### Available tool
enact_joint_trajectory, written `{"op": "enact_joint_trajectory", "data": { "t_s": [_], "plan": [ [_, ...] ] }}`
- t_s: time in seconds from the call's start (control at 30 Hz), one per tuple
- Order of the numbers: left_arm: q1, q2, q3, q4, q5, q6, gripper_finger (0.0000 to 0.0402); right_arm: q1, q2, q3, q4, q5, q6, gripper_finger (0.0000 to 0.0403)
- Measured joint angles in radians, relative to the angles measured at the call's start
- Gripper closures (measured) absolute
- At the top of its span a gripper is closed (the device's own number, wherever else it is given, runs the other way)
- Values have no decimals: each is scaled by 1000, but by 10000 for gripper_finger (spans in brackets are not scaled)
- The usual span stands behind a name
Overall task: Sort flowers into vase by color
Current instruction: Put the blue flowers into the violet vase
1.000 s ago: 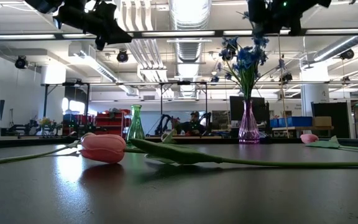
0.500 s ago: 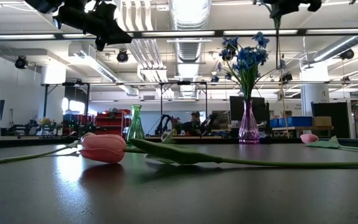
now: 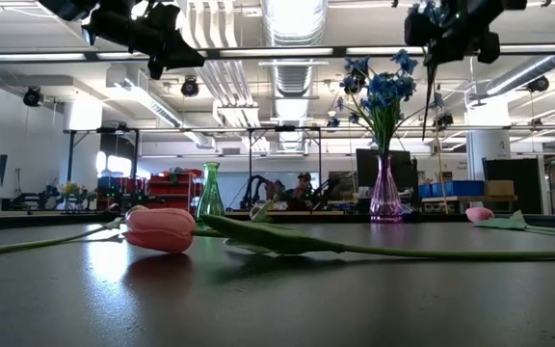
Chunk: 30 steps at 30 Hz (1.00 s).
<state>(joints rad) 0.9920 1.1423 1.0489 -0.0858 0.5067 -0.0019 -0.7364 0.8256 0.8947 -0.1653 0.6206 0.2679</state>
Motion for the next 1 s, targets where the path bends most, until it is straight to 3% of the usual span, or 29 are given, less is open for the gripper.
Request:
{"op": "enact_joint_trajectory", "data": {
  "t_s": [0.17,0.6,1.0],
  "plan": [
    [0,0,0,-5,10,-7,365,-19,-7,-61,172,-39,24,391],
    [0,0,0,-5,10,-7,365,-19,81,-157,345,-61,134,391],
    [0,0,0,-8,10,-11,365,-19,114,-165,362,-78,169,391]
  ]
}}
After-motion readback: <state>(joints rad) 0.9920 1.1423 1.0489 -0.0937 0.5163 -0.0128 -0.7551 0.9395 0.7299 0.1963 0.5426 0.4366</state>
